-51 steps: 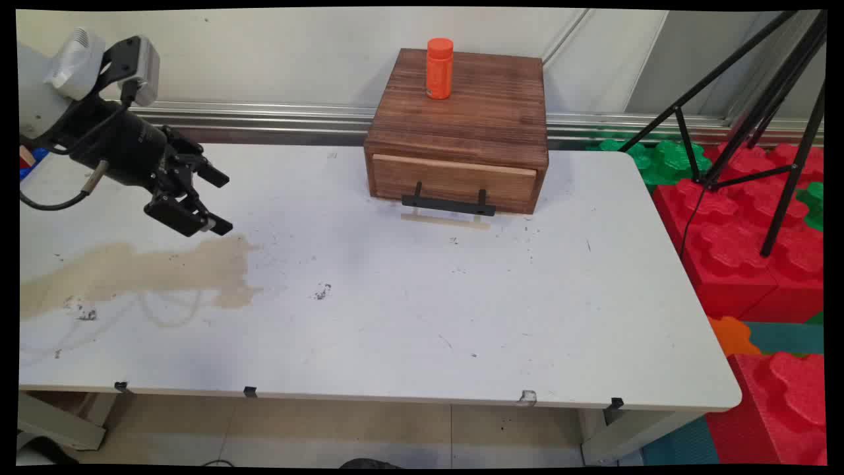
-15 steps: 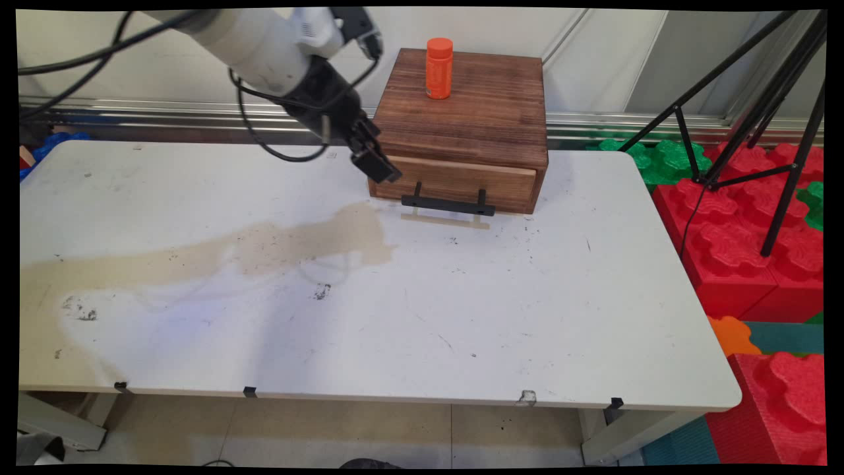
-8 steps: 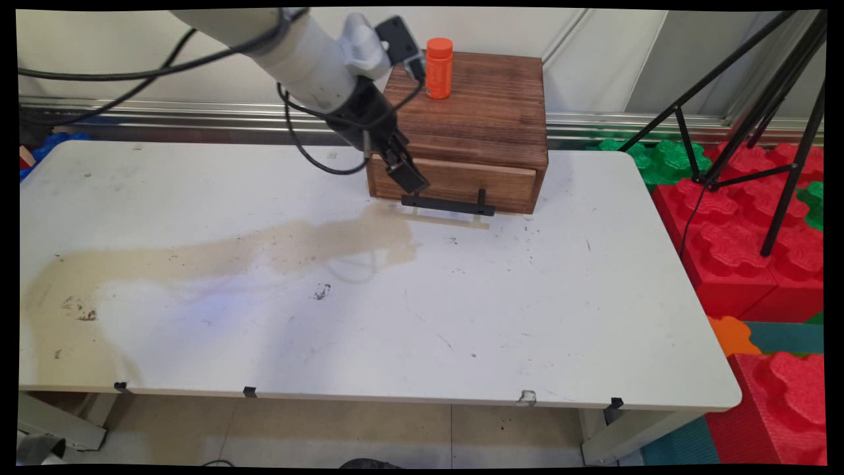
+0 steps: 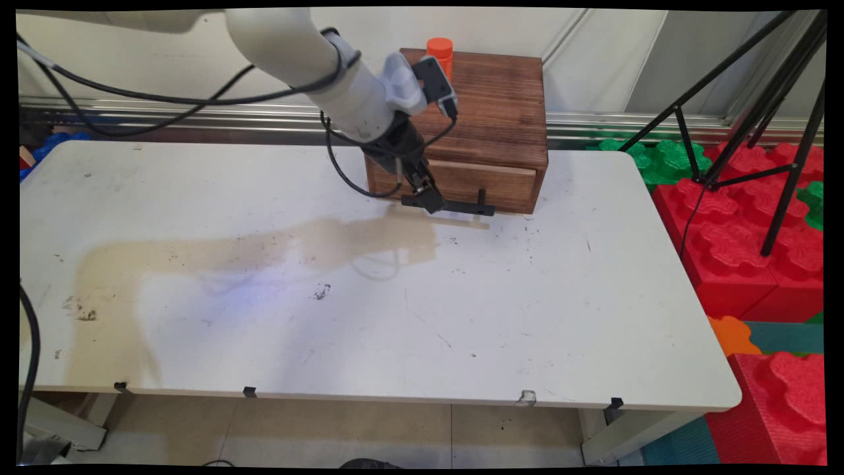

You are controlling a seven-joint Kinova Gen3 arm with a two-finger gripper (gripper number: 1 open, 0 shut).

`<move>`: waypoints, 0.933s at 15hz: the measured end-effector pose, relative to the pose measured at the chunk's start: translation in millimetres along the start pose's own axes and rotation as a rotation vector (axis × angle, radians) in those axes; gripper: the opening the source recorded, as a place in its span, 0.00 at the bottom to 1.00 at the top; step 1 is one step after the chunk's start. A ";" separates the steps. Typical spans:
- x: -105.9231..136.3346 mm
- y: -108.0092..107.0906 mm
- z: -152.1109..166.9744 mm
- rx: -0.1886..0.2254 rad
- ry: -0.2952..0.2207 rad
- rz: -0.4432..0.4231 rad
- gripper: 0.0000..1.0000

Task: Open the drawer

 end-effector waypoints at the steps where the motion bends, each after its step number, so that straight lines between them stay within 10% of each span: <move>1: 0.2 0.1 4.9 0.000 -0.001 0.001 1.00; 14: -0.6 -3.7 82.6 -0.033 -0.002 0.055 1.00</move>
